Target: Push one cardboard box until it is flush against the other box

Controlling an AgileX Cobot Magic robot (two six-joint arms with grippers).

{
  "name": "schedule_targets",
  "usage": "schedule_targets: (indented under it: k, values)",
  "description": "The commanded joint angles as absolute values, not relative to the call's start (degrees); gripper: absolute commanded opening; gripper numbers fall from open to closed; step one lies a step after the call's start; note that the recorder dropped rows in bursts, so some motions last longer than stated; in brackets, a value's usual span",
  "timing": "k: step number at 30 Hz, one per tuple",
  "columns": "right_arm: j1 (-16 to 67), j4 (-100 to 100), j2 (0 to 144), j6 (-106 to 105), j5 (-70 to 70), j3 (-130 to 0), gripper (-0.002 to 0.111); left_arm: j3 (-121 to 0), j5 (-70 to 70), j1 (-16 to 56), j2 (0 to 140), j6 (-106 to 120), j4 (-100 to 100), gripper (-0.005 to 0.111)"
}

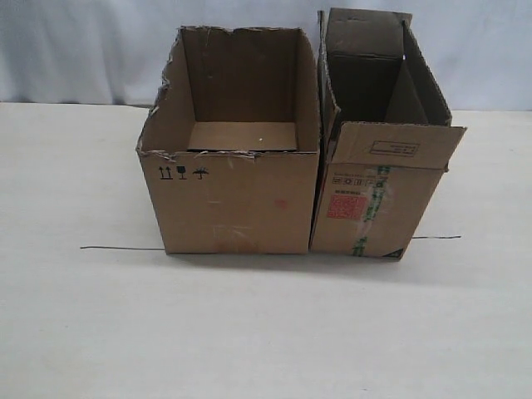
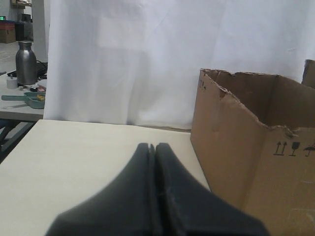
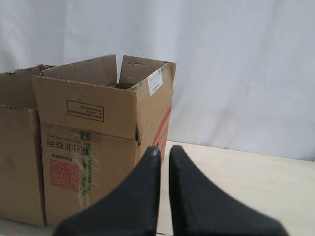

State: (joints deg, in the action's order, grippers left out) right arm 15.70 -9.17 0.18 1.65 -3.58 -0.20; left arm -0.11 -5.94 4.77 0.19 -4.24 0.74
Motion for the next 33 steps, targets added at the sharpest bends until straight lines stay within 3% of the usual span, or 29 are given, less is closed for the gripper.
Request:
schedule_targets:
  k: [1,4,33]
  values:
    - [14.4,-0.5,0.0,-5.1,-4.5,0.0,0.005,0.0,-5.5,5.1,0.0,-4.6,0.5,0.0]
    - [13.3,-6.7,0.0,2.5,-4.4,0.0,0.005,0.0,-5.5,5.1,0.0,-4.6,0.5,0.0]
    - [10.1,-5.1,0.0,1.2,-4.4,0.0,0.005,0.0,-5.6,5.1,0.0,-4.6,0.5,0.0]
